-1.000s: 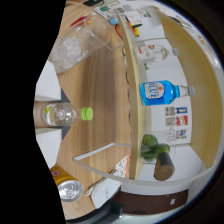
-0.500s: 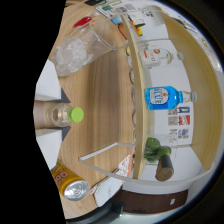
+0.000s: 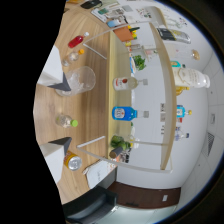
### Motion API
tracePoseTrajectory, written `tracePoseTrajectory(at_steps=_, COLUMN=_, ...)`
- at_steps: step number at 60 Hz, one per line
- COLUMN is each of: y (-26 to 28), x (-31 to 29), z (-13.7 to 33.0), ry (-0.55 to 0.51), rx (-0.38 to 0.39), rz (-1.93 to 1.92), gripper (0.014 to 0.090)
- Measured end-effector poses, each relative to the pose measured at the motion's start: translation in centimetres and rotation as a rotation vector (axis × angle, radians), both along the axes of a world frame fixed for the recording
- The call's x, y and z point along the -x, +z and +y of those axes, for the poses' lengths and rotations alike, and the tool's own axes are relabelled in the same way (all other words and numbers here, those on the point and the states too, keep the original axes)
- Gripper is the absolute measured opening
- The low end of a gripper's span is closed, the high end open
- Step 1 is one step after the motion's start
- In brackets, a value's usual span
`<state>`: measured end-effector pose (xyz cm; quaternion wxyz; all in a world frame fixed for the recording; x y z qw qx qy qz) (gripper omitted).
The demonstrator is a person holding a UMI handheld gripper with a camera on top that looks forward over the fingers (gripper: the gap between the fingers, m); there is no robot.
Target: Make me a cup of Vodka Sunrise.
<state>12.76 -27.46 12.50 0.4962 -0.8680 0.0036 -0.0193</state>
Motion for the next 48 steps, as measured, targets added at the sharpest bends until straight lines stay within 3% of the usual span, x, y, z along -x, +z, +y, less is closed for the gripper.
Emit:
tracePoseTrajectory(at_steps=20, y=1.5, x=4.9, z=-5.5, ry=0.015, rx=0.047, rz=-0.023, gripper=0.0859)
tracePoseTrajectory(at_steps=48, y=1.5, x=6.8, z=-6.4, ry=0.015, rx=0.063, rz=-0.036, gripper=0.0861)
